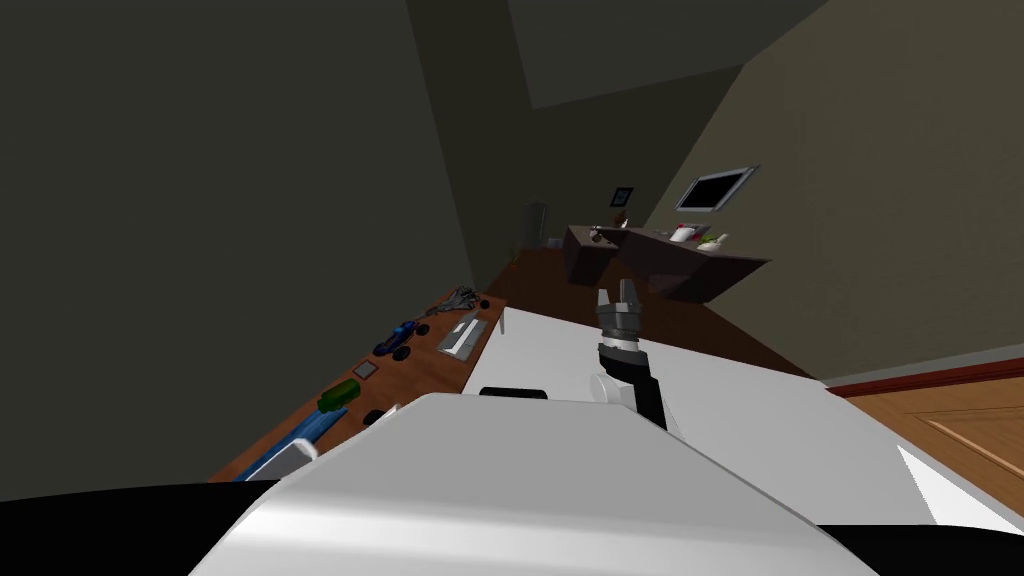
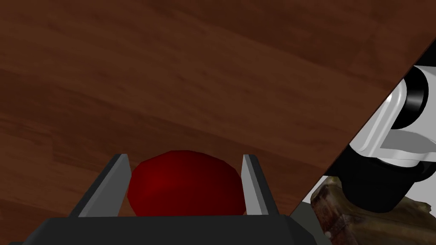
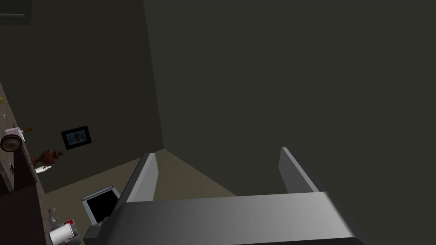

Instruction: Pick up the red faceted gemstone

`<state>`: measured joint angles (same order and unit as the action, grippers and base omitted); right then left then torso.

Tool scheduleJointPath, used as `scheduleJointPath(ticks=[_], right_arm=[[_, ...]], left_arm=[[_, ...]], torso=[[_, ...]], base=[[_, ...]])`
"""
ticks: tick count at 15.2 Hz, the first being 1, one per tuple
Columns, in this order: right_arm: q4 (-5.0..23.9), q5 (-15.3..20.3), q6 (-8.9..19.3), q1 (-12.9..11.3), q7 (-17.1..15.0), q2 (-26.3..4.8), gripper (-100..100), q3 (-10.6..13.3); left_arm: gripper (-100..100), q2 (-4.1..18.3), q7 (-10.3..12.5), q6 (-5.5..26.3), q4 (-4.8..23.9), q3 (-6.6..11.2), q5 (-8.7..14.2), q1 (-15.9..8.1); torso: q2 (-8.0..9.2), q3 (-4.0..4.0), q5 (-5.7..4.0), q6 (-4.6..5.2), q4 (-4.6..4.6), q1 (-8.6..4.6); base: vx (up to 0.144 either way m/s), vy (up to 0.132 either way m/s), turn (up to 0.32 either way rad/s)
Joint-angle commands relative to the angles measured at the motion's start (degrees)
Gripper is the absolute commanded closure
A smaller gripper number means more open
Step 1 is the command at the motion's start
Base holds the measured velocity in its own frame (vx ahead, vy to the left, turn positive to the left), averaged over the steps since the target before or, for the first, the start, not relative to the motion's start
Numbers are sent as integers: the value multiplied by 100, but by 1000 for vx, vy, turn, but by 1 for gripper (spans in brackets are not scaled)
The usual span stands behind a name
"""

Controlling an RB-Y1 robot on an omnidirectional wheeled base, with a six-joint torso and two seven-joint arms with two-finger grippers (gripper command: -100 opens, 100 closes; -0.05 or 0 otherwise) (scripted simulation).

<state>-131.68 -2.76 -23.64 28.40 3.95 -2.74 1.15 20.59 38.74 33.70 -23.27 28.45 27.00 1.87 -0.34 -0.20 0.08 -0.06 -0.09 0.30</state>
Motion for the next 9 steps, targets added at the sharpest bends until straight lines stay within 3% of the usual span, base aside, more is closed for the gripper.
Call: scheduleJointPath(ticks=[1,2,3,6,9], right_arm=[[0,0,0,0,0,0,0,0],[0,0,0,0,0,0,0,0],[0,0,0,0,0,0,0,0],[0,0,0,-1,0,1,0,1],[0,0,0,-1,0,1,0,1]], left_arm=[[100,0,0,0,0,0,0,0],[100,0,-1,1,0,-1,-1,0],[100,166,1,185,20,32,53,-74],[100,282,30,371,-51,52,82,-92],[100,299,-10,339,9,59,104,-119]], torso=[[0,0,0,0,0,0],[2,1,1,0,1,0],[3,2,1,0,1,0],[22,13,-6,4,6,-31],[24,14,-5,-1,5,-25]], base=[[0,0,0],[0,0,0],[-25,-47,-99],[-58,-88,-74],[-34,-42,-8]])
